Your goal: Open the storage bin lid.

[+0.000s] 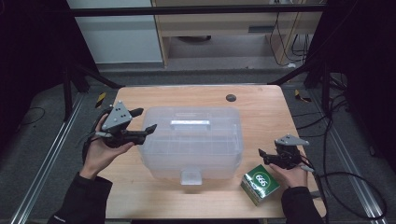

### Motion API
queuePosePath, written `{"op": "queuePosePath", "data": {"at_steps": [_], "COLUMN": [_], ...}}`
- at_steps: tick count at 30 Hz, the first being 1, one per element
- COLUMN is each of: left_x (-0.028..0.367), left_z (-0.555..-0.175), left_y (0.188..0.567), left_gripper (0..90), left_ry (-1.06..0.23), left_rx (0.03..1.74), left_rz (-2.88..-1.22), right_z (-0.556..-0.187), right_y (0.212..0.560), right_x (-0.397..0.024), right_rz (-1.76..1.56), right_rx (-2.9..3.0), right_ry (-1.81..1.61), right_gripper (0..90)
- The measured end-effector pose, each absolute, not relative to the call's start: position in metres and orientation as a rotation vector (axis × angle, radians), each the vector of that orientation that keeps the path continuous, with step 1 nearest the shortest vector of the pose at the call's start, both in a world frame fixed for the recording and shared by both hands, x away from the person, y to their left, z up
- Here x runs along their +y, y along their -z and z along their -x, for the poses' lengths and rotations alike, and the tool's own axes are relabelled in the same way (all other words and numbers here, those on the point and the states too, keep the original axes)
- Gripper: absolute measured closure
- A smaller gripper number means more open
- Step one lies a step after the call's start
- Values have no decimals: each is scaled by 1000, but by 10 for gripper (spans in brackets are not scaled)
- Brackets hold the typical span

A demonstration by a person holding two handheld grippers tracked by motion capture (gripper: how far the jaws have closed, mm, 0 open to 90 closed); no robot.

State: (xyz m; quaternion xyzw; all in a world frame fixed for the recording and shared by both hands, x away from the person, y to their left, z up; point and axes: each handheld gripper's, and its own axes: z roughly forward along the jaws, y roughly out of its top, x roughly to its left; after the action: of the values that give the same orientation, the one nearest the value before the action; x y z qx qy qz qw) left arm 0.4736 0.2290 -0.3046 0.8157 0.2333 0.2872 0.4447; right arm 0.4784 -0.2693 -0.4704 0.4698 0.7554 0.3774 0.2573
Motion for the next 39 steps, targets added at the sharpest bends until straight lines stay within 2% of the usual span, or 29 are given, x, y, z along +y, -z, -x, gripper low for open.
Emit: {"op": "queuePosePath", "data": {"at_steps": [22,39], "left_x": [198,167], "left_z": [-471,-476], "left_y": [300,304], "left_gripper": [317,365], "left_ry": [-730,-807], "left_rx": [460,347], "left_rz": [-2157,-2284], "right_z": [-480,-479], "right_y": [468,468], "right_x": [-268,-267], "right_rz": [-1280,-1286], "right_rx": [2057,2071], "right_ry": [-1032,-1032], "right_gripper": [265,301]}}
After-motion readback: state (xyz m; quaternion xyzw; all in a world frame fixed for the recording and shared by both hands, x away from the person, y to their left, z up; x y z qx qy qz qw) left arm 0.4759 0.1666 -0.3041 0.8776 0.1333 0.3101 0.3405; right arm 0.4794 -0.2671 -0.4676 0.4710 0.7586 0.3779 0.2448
